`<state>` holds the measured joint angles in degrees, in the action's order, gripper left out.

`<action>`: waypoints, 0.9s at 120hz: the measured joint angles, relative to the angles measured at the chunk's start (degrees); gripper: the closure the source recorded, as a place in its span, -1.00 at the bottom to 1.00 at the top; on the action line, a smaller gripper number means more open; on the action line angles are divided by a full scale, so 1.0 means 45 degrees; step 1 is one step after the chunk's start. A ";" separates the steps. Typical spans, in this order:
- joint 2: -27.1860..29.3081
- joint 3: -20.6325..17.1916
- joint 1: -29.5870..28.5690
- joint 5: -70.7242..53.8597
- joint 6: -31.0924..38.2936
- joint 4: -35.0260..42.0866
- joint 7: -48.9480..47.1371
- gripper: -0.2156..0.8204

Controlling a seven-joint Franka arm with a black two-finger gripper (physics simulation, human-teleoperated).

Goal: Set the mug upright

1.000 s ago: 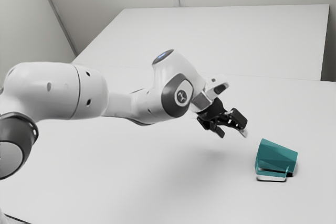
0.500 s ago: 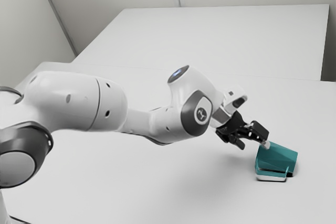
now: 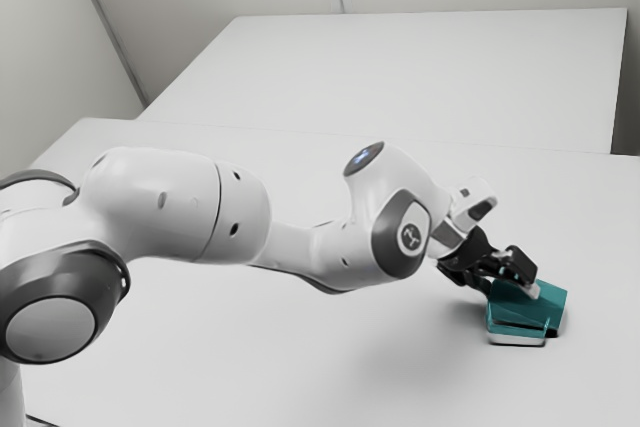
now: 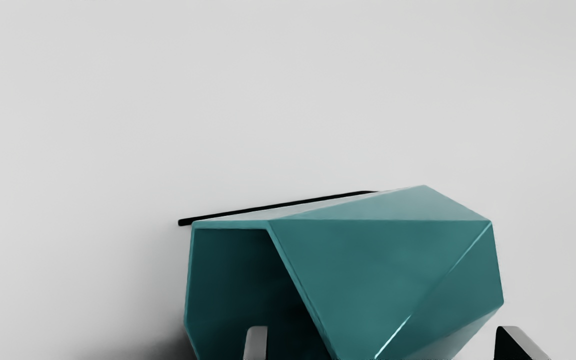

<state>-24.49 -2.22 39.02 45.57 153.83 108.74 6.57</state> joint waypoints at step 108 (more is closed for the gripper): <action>-0.0320 -0.0121 0.0976 -0.0129 0.0559 -0.1266 -0.0180 0.80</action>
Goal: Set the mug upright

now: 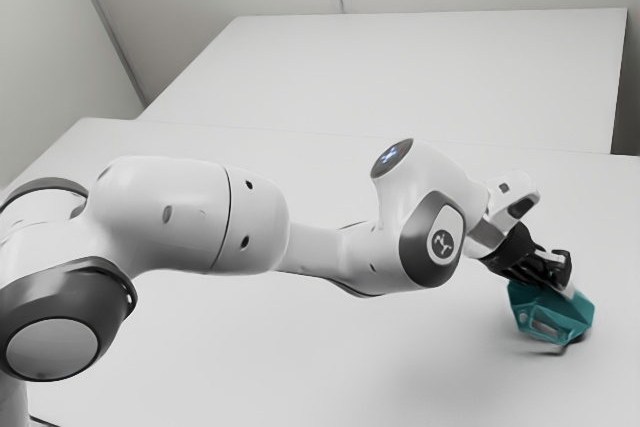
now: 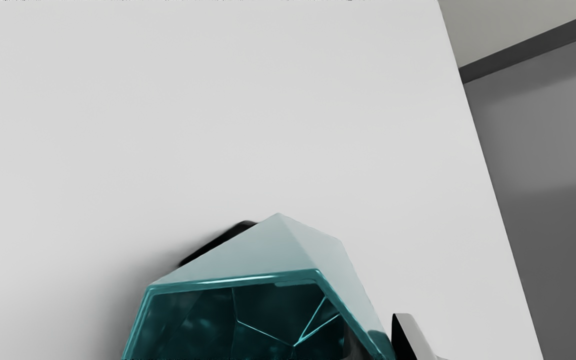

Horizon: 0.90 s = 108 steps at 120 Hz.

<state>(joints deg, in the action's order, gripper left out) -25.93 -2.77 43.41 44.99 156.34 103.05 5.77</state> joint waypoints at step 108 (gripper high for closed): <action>0.4314 0.3082 -0.1184 -0.5708 -0.5482 0.2181 -0.1119 0.92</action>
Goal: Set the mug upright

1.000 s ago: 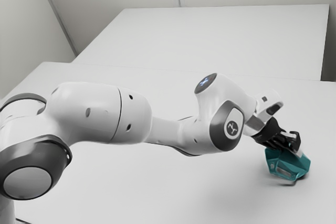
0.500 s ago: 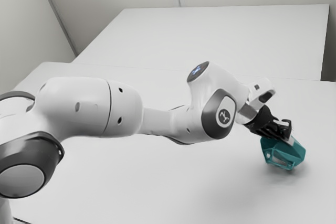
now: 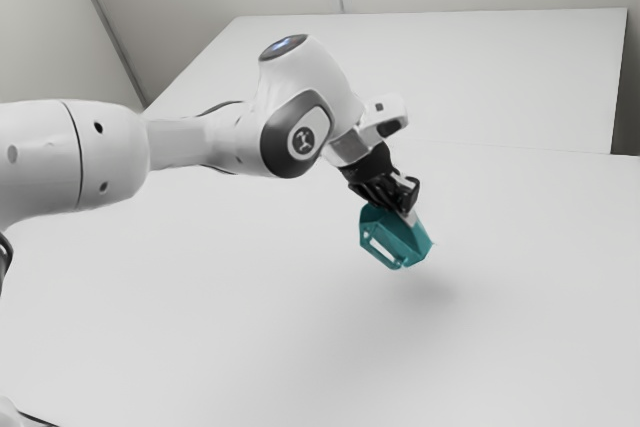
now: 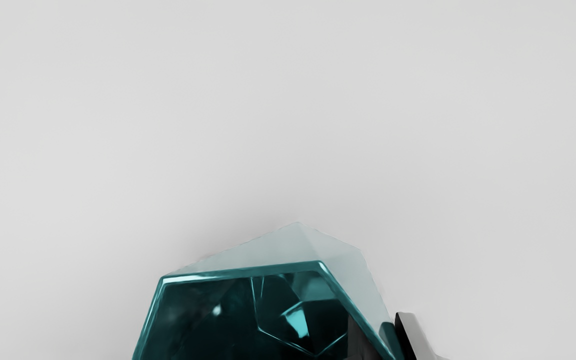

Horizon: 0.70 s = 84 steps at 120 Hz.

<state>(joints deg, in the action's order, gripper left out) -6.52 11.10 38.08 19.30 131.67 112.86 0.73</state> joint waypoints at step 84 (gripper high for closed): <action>0.0537 0.1798 -0.1099 -0.3151 -0.2449 0.0474 -0.1490 0.93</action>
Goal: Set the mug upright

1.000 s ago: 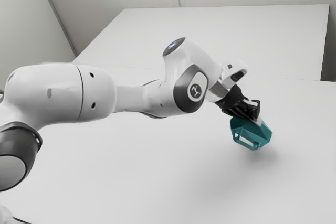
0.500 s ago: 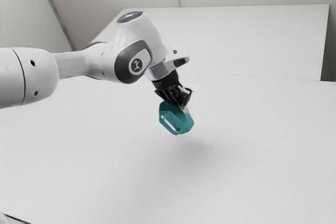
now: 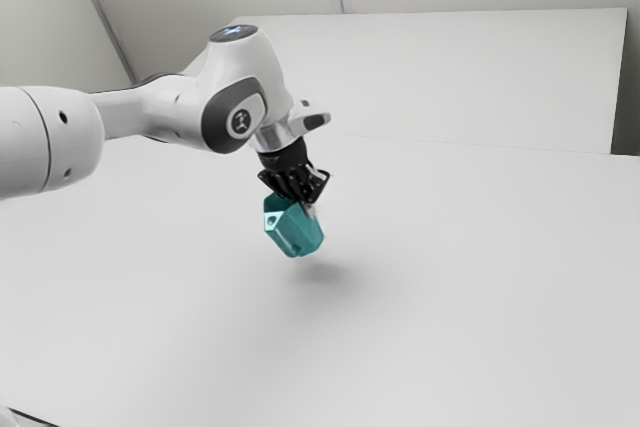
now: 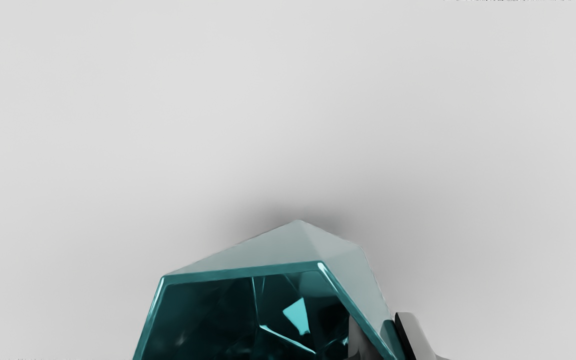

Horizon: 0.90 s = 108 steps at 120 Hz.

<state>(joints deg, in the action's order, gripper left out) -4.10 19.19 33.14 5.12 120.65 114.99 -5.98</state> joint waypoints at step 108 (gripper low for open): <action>-0.0856 0.0064 -0.2433 -0.0409 -0.0779 0.0116 -0.0580 0.93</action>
<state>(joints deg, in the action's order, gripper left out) -7.95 19.48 22.19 3.28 117.15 115.51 -8.59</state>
